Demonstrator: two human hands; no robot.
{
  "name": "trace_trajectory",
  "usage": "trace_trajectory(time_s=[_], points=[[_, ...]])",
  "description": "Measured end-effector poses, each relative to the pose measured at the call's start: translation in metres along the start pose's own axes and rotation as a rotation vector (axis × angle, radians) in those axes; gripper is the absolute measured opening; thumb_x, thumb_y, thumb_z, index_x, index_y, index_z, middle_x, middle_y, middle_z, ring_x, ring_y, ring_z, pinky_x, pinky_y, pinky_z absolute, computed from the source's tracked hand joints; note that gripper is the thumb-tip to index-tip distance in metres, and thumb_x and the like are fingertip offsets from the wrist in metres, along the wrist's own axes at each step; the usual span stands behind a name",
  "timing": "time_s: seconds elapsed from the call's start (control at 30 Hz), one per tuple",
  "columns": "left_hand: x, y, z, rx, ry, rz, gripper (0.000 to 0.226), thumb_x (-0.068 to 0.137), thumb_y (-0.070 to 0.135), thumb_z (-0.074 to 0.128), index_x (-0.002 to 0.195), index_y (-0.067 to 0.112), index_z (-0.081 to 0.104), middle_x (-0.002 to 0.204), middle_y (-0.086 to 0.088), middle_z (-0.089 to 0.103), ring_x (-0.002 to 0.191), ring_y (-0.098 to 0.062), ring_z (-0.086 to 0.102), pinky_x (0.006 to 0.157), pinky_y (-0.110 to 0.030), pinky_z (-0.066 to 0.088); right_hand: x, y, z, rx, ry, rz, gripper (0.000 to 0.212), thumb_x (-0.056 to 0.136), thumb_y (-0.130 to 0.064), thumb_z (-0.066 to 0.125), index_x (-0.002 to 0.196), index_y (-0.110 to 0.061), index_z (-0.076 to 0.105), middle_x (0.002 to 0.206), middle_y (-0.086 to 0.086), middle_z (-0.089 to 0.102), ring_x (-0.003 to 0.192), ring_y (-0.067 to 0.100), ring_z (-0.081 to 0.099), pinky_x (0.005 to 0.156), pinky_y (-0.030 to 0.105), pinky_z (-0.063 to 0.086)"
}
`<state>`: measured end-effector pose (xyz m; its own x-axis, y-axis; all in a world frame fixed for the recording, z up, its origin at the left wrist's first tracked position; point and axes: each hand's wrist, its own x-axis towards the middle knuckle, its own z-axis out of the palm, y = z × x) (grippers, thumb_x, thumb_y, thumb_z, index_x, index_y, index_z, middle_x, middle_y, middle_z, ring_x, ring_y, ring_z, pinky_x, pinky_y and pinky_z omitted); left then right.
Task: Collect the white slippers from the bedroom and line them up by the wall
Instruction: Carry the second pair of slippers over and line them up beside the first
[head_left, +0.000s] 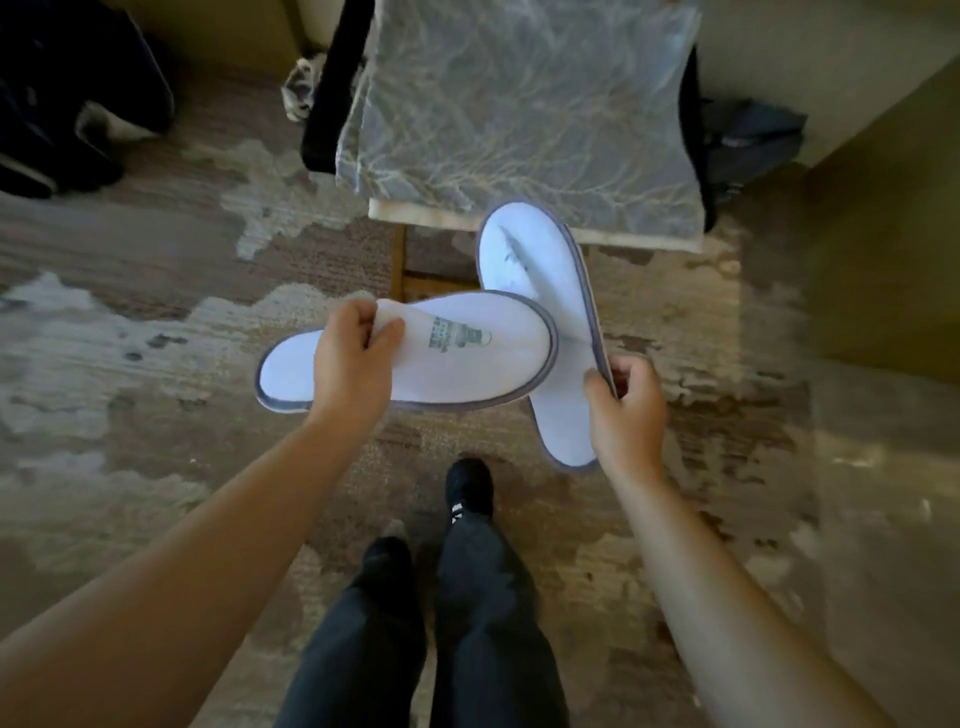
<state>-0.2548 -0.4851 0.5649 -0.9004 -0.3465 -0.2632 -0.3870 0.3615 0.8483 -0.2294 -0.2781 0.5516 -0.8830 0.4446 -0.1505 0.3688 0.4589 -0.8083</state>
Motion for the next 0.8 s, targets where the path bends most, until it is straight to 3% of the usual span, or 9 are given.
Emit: trace_trajectory(time_s=[0.1,0.23,0.37,0.47,0.6,0.8], points=[[-0.037,0.058,0.016,-0.015,-0.105,0.076,0.008,0.088,0.020,0.046,0.095,0.017,0.046,0.073,0.014,0.047,0.066,0.000,0.044,0.044,0.001,0.034,-0.019,-0.009,-0.073,0.055,0.137,0.061,0.017,0.082,-0.013,0.053,0.098,-0.008,0.053,0.080,-0.001,0.054,0.071,0.014,0.050,0.054,0.018,0.036],[-0.093,0.132,0.056,-0.042,-0.255,0.193,0.022,0.087,0.023,0.048,0.105,0.011,0.050,0.077,0.009,0.051,0.069,-0.002,0.046,0.053,-0.016,0.035,-0.041,-0.004,-0.176,0.136,0.327,0.150,0.015,0.082,-0.013,0.053,0.096,-0.013,0.050,0.074,-0.013,0.047,0.066,0.002,0.046,0.045,0.005,0.037],[-0.159,0.193,0.116,-0.070,-0.406,0.293,0.023,0.087,0.021,0.047,0.106,0.010,0.051,0.082,0.005,0.054,0.072,-0.006,0.048,0.060,-0.024,0.036,-0.067,0.024,-0.277,0.178,0.508,0.230,0.013,0.082,-0.016,0.053,0.090,-0.020,0.045,0.077,-0.011,0.048,0.074,0.012,0.048,0.059,0.024,0.041],[-0.217,0.231,0.177,-0.077,-0.524,0.320,0.020,0.087,0.017,0.048,0.106,0.011,0.053,0.092,0.000,0.056,0.083,-0.017,0.051,0.072,-0.032,0.037,-0.088,0.061,-0.359,0.193,0.629,0.282,0.012,0.082,-0.018,0.053,0.089,-0.022,0.044,0.081,-0.004,0.051,0.080,0.019,0.049,0.062,0.026,0.042],[-0.308,0.271,0.274,-0.020,-0.642,0.395,0.020,0.086,0.014,0.049,0.106,0.013,0.052,0.099,0.002,0.052,0.087,-0.016,0.048,0.076,-0.029,0.036,-0.117,0.119,-0.469,0.221,0.747,0.345,0.009,0.084,-0.017,0.052,0.090,-0.018,0.046,0.088,0.002,0.053,0.083,0.021,0.051,0.070,0.038,0.046],[-0.445,0.306,0.404,0.065,-0.832,0.495,0.025,0.085,0.016,0.052,0.110,0.011,0.051,0.102,0.003,0.048,0.090,-0.015,0.045,0.080,-0.026,0.037,-0.165,0.198,-0.591,0.225,0.951,0.435,0.008,0.084,-0.013,0.053,0.087,-0.017,0.047,0.076,-0.008,0.050,0.069,0.009,0.047,0.066,0.030,0.040]])
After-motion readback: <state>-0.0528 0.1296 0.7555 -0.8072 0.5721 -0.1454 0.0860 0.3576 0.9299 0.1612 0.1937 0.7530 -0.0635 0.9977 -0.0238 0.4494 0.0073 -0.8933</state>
